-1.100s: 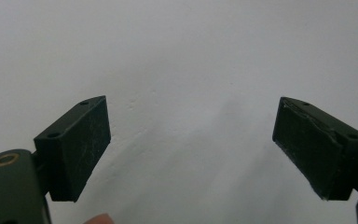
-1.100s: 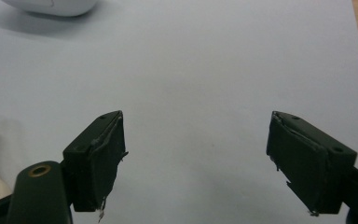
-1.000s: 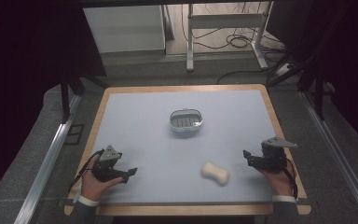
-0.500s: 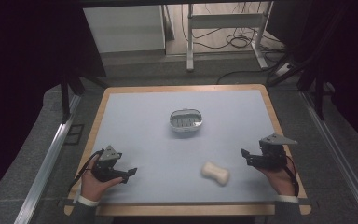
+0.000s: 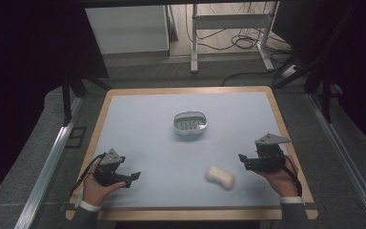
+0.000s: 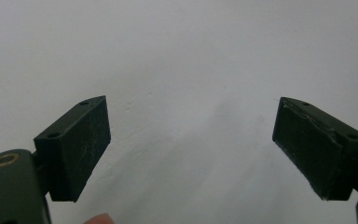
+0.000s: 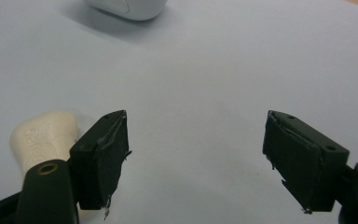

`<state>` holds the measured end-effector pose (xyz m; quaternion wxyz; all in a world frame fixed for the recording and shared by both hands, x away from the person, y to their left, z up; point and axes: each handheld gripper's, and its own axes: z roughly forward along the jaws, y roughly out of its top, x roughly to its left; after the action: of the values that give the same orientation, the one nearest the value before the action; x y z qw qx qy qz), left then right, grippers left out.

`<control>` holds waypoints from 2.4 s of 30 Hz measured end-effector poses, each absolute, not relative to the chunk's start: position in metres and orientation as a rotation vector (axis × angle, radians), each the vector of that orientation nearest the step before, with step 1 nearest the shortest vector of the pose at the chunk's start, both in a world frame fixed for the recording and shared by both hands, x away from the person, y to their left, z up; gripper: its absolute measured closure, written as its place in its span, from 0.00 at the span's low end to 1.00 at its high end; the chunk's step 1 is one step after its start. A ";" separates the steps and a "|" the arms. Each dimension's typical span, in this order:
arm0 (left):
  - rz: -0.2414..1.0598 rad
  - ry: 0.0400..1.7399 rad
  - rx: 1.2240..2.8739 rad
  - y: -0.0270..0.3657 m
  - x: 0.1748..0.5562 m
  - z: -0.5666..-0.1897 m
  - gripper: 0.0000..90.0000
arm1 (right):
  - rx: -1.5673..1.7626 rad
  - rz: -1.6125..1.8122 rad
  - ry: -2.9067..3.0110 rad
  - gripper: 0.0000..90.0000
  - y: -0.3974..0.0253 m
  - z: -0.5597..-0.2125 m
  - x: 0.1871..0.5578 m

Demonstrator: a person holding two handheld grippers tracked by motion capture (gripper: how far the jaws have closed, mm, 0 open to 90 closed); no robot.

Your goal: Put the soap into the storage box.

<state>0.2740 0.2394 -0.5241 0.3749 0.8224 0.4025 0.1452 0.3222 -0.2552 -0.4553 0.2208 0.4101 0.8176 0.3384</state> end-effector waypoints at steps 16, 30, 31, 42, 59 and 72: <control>0.371 1.032 2.109 0.239 0.274 -0.524 0.13 | 1.021 0.848 2.442 0.27 -0.225 -0.455 0.321; 0.370 1.030 2.112 0.239 0.274 -0.524 0.13 | 0.955 0.804 2.572 0.27 -0.203 -0.460 0.317; 0.370 1.029 2.113 0.239 0.274 -0.524 0.13 | 0.951 0.800 2.581 0.27 -0.201 -0.461 0.316; 0.369 1.027 2.116 0.239 0.274 -0.525 0.13 | 0.892 0.718 2.676 0.28 -0.184 -0.469 0.316; 0.369 1.027 2.120 0.238 0.274 -0.525 0.13 | 0.819 0.530 2.816 0.34 -0.161 -0.485 0.318; 0.369 1.026 2.122 0.238 0.274 -0.526 0.13 | 0.791 0.402 2.870 0.52 -0.151 -0.494 0.321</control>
<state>0.2745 0.2381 -0.5258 0.3688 0.8268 0.3996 0.1439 0.3214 -0.1509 -0.4942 0.0687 0.2627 0.9532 0.1334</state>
